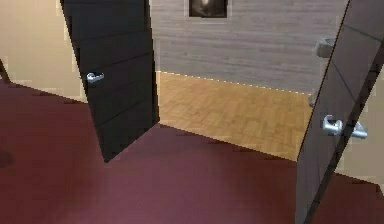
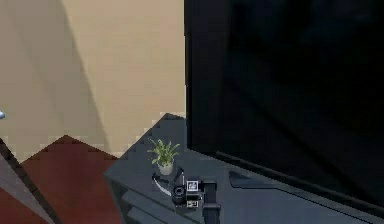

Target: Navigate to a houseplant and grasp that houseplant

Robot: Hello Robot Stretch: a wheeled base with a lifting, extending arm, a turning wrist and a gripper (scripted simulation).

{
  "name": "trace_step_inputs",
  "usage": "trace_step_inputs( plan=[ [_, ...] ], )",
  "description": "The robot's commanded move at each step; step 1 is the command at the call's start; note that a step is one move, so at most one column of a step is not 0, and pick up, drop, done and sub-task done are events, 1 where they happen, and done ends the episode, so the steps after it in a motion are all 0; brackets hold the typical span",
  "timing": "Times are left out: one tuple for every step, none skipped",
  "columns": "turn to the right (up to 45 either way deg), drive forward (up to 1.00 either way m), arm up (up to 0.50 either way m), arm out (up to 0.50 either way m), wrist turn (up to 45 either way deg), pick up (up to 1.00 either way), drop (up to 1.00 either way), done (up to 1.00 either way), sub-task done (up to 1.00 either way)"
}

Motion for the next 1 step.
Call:
trace_step_inputs(
  plan=[
    [0.0,0.00,0.10,0.00,0.0,0.00,0.00,0.00,0.00]
  ],
)
